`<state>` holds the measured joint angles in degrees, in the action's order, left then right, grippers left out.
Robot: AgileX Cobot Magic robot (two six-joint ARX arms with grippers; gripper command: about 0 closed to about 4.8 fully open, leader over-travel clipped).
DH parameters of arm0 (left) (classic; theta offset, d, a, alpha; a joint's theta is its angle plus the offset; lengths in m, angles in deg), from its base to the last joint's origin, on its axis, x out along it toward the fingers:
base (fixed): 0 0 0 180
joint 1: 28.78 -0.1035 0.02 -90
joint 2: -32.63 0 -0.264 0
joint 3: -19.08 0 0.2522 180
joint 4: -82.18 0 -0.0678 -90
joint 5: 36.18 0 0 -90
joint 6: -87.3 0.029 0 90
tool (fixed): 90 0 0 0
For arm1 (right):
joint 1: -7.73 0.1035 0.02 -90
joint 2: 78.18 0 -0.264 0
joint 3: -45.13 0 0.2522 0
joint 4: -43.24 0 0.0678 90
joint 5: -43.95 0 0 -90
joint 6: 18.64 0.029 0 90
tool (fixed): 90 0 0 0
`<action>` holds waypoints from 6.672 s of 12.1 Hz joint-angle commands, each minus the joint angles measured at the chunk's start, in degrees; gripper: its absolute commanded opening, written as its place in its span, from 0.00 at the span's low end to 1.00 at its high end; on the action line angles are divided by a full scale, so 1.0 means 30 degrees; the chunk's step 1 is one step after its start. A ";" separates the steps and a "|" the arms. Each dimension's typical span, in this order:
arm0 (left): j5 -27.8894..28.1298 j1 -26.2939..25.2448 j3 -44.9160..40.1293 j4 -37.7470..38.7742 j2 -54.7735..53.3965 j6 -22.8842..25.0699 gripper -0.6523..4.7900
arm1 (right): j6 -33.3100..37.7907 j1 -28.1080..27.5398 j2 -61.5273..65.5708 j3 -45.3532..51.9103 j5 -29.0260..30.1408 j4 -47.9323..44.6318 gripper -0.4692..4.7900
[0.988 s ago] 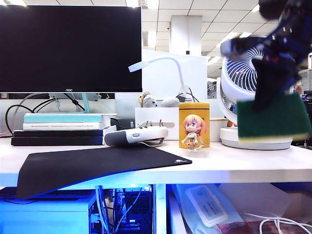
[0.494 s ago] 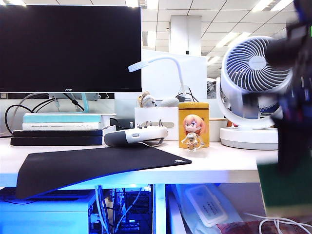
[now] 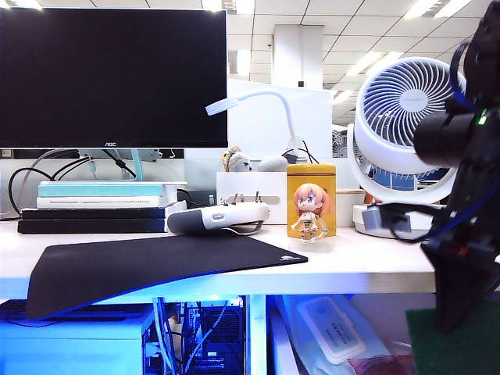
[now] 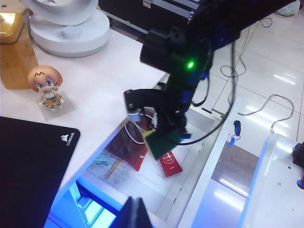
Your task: Open the drawer, place the cleaning sponge inside, then close the drawer.
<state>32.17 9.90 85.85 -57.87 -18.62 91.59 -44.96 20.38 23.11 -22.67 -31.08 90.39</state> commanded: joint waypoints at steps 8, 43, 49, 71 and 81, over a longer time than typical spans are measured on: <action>-0.0007 0.0000 0.0095 -0.0175 0.0029 0.0000 0.11 | 0.1421 0.0044 0.0138 -0.1683 -0.0299 0.4328 0.07; -0.0007 0.0000 0.0095 -0.0175 0.0029 0.0058 0.11 | 0.3300 0.3774 -0.0678 0.2106 -0.1260 0.3657 0.07; -0.0007 0.0000 0.0095 -0.0175 0.0029 0.0058 0.11 | 0.3708 0.3767 -0.0678 0.2106 -0.1792 0.1829 0.07; -0.0007 0.0000 0.0095 -0.0102 0.0029 -0.0073 0.11 | 0.6324 0.3767 0.0729 0.2127 -0.5450 -0.8561 0.07; -0.0007 0.0000 0.0095 -0.0022 0.0029 -0.0073 0.11 | 0.6368 0.3767 0.0794 0.2120 -0.6841 -1.2087 0.07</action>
<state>32.19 9.90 85.85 -57.41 -18.62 91.51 -26.10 31.70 25.67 -16.09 -50.23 57.21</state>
